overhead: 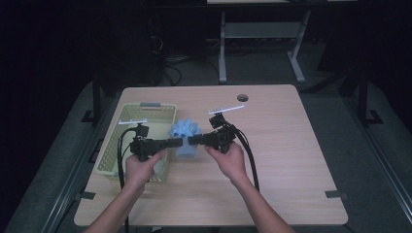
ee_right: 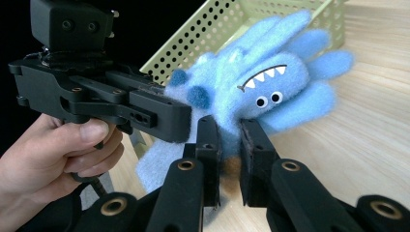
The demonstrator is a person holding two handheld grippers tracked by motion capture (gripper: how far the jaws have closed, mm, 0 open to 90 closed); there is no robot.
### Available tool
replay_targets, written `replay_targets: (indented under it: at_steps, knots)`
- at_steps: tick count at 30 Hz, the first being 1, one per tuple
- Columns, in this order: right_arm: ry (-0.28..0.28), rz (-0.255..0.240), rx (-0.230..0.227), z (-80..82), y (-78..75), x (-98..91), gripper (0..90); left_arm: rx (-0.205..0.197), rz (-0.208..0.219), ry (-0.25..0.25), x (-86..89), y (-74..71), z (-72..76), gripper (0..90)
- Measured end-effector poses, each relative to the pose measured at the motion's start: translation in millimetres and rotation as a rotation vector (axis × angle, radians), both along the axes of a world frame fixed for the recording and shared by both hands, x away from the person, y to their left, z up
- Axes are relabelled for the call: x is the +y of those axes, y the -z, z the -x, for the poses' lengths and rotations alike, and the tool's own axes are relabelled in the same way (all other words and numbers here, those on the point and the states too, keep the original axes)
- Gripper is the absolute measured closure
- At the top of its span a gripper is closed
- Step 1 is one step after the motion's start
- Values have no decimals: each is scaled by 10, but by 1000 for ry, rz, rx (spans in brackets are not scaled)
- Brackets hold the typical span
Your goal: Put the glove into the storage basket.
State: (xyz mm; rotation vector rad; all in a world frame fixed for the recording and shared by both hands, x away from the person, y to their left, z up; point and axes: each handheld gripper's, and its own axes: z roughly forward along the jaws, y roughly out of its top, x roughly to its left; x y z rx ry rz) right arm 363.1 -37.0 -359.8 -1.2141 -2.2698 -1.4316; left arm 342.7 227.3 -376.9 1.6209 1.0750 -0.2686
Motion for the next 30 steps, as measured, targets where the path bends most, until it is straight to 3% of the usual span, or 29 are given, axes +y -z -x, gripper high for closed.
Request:
replay_targets:
  at_steps: [19,30]
  knots:
    - [-23,-47,2,-123,-41,390,802,1,-1,-44,408,-106,-25,802]
    - [-54,-32,-15,-177,-62,706,801,14,-3,-64,701,-107,-35,806]
